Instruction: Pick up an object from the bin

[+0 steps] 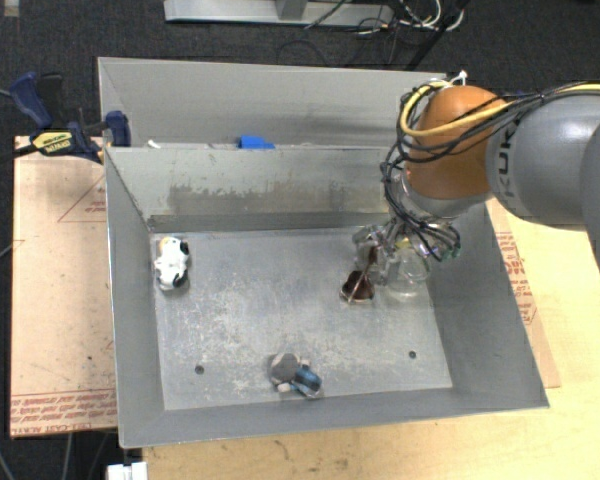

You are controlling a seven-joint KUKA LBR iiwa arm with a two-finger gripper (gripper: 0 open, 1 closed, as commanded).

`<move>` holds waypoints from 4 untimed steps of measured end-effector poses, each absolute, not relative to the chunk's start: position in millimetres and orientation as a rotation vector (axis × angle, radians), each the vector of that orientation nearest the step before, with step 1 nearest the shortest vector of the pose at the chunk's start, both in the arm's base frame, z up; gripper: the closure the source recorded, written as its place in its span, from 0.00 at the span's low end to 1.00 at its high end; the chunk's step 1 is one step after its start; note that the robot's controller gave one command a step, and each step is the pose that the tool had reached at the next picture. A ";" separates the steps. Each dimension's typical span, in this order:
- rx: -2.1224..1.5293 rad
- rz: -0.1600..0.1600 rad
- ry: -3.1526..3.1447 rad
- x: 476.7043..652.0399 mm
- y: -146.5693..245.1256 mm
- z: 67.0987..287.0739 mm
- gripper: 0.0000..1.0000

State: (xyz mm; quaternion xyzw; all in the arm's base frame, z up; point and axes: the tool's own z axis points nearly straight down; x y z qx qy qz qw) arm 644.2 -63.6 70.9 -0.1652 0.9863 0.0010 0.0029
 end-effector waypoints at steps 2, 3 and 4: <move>-0.505 0.005 3.098 638.1 -106.5 69.9 1.00; -0.505 0.004 3.099 637.3 -124.7 69.9 1.00; -0.509 0.001 3.096 649.5 -99.8 79.6 1.00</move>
Offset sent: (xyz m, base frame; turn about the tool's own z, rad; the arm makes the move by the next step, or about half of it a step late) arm -0.0126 -0.0675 -0.0009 0.0009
